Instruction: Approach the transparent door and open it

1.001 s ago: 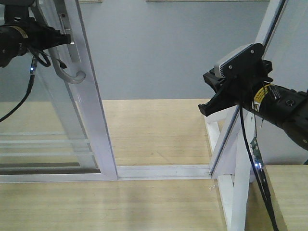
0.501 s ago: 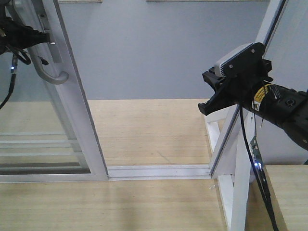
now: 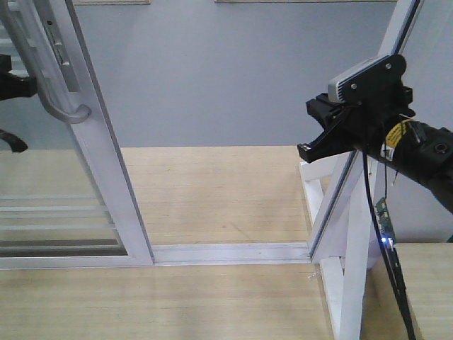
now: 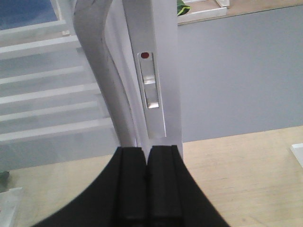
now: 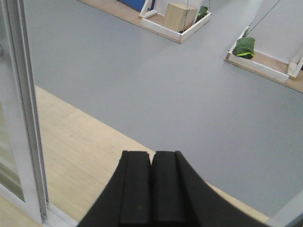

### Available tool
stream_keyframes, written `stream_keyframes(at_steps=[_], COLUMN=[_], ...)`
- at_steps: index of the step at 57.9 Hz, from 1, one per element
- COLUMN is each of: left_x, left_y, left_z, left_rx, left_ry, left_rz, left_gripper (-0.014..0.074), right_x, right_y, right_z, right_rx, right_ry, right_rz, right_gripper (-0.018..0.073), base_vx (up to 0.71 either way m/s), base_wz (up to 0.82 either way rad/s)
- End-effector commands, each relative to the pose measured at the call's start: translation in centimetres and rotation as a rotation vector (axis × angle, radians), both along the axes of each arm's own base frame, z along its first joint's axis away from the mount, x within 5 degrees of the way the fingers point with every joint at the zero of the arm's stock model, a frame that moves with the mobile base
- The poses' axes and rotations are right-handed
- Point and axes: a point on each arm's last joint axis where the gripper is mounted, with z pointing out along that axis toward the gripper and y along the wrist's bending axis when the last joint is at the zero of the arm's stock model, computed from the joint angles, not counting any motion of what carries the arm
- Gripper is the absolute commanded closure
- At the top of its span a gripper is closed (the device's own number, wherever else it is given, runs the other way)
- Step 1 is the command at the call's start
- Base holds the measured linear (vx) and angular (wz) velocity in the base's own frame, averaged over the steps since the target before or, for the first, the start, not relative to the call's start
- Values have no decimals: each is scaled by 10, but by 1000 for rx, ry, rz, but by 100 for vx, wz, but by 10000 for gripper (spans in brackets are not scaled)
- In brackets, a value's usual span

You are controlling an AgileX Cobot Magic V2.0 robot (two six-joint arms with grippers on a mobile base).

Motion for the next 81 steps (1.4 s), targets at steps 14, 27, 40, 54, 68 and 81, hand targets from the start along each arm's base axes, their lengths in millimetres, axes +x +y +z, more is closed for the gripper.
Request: stream_keyframes(at_steps=[14, 27, 40, 54, 68, 81], left_x=[-83, -130, -169, -188, -189, -189], left_y=[-3, -1, 2, 3, 3, 3], left_z=[-5, -37, -52, -46, -45, -45], left_rx=[38, -52, -115, -211, -235, -234], left_ry=[-178, -159, -202, -256, -272, -272], left_rz=[-54, -16, 22, 46, 46, 46], left_gripper=[576, 576, 594, 604, 603, 603], right_x=[-53, -112, -161, -175, -175, -175], right_y=[-29, -45, -64, -67, -69, -69], right_z=[70, 42, 17, 25, 23, 23], right_rx=[14, 111, 116, 142, 151, 151], right_ry=[-123, -139, -166, -261, -235, -235], right_rz=[-129, -132, -183, -171, -188, -188], right_gripper=[565, 565, 565, 565, 564, 565], base_vx=[0, 0, 0, 0, 0, 0], base_wz=[0, 0, 0, 0, 0, 0])
